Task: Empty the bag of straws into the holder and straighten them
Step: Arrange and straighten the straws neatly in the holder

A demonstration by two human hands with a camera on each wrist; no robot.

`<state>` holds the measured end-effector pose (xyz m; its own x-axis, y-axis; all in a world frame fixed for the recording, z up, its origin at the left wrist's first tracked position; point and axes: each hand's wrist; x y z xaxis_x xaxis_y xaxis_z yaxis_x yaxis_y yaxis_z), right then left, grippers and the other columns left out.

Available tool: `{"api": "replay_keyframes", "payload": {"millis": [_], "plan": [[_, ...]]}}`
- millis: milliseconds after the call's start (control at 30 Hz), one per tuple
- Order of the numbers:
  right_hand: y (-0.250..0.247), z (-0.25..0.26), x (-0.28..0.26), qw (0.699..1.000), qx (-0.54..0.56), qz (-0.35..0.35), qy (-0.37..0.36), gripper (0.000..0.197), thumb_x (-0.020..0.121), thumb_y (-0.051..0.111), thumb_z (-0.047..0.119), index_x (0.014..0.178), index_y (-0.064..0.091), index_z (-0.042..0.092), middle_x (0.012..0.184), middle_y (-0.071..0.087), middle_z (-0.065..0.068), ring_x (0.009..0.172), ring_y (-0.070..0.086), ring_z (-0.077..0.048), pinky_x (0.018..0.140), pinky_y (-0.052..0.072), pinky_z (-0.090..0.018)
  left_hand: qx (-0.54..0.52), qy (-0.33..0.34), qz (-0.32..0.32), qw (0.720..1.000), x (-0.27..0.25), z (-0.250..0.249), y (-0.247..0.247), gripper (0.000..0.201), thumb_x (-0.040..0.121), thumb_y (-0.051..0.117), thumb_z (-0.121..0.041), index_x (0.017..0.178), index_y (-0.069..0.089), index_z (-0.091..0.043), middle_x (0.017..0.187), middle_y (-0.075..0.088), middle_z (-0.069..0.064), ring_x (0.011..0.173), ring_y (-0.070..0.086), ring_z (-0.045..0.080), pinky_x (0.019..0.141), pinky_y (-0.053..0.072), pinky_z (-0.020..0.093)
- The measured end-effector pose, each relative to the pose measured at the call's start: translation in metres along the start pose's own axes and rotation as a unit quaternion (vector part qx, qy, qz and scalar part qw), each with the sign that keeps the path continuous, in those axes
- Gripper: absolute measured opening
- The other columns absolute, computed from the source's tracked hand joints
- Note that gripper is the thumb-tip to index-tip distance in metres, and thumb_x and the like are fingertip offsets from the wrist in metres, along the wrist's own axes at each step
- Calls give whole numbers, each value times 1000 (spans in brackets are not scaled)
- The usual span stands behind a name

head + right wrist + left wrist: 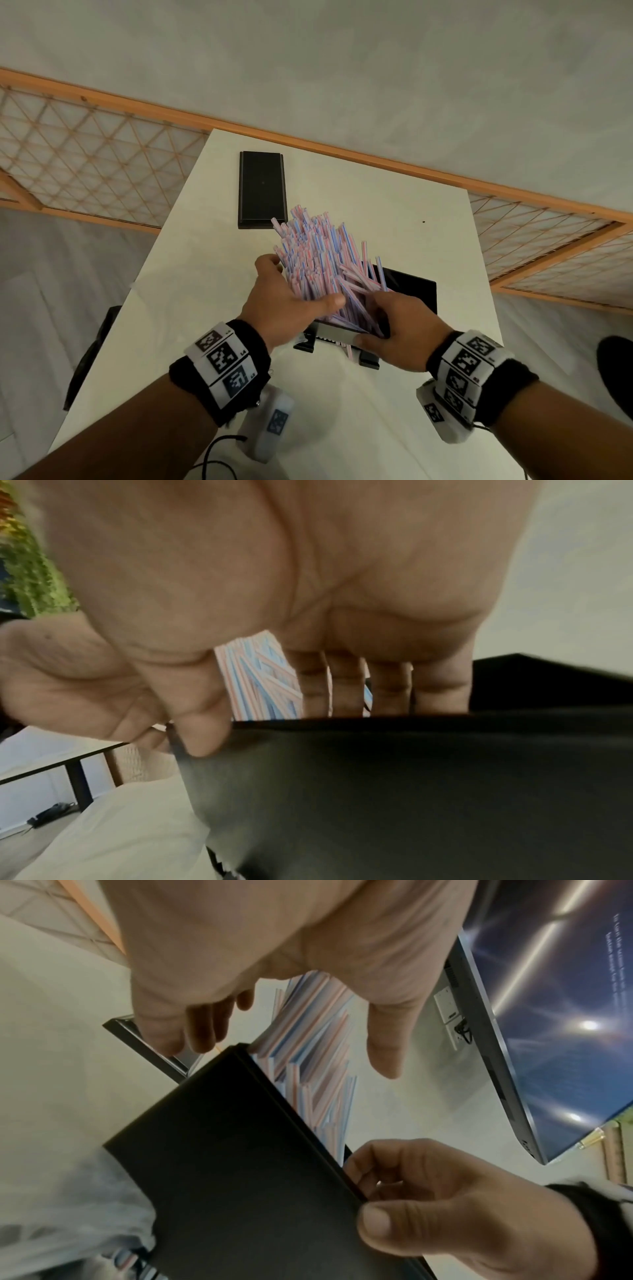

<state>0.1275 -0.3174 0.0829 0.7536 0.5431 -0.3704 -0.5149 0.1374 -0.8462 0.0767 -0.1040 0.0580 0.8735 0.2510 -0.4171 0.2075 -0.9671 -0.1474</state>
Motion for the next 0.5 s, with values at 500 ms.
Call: {"api": "replay_keyframes", "payload": {"millis": [500], "plan": [[20, 4, 34, 980, -51, 183, 64, 33, 79, 65, 52, 89, 70, 21, 83, 72, 2, 78, 67, -16, 78, 58, -38, -1, 1, -31, 1000, -5, 1, 4, 91, 49, 90, -42, 121, 37, -23, 107, 69, -13, 98, 71, 12, 94, 57, 45]]}}
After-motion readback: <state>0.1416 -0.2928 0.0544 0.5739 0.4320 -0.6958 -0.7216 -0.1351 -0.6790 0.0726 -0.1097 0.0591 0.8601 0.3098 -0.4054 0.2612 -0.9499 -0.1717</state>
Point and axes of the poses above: each hand's wrist, its own x-axis towards the middle knuckle, its own y-axis out of the palm, z = x × y
